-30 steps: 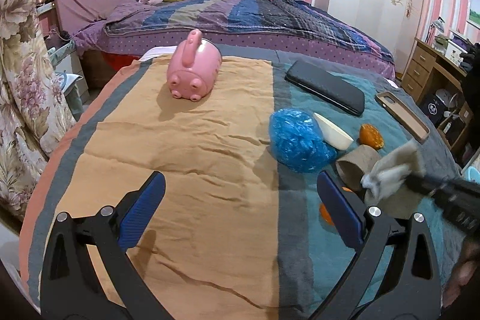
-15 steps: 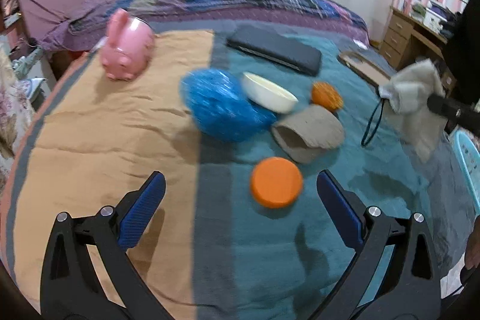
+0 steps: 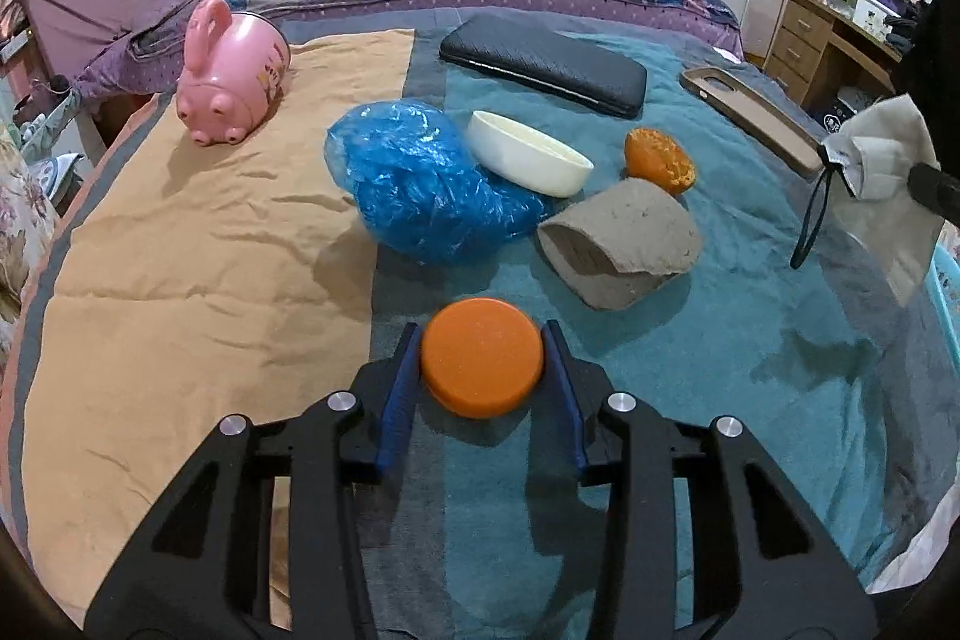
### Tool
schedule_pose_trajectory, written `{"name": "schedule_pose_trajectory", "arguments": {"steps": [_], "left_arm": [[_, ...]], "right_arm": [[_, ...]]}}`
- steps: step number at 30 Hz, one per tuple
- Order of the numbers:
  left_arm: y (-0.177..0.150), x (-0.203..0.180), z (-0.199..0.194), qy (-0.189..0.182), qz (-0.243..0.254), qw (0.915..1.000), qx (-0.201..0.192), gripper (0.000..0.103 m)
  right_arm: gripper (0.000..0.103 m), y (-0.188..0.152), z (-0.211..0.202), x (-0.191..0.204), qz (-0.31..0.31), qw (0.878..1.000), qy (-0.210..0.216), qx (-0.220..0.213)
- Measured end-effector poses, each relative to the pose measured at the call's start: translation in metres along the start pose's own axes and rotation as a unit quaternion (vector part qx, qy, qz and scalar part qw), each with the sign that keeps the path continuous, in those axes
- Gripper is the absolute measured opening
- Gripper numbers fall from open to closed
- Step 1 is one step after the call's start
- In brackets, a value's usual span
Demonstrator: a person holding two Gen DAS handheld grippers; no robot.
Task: Collect trash
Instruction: 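Carry the orange lid and white mask over the blue basket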
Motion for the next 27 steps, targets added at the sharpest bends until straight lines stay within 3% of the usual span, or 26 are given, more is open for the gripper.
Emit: {"name": "schedule_pose_trajectory", "arguments": {"steps": [13,27], "left_arm": [[0.022,-0.014,-0.051,-0.003,0.007,0.9965,-0.083,0.039],[0.036,-0.062,-0.064,-0.041,0.033,0.9919,-0.115,0.039]], "right_arm": [[0.006,0.001,-0.02,-0.017,0.013,1.0,-0.005,-0.022],[0.006,0.005,-0.039,-0.048,0.012,0.999,-0.023,-0.037]]}}
Point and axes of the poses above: each gripper's, at about its wrist camera, not at the fingertips, and z roughly the way its jaws point, x to its left, y to its top, the point moved 4 cm from there along z, roughly the way its jaws point, and after that the axes turned 14 degrees about -y, right-handed, at the moved point
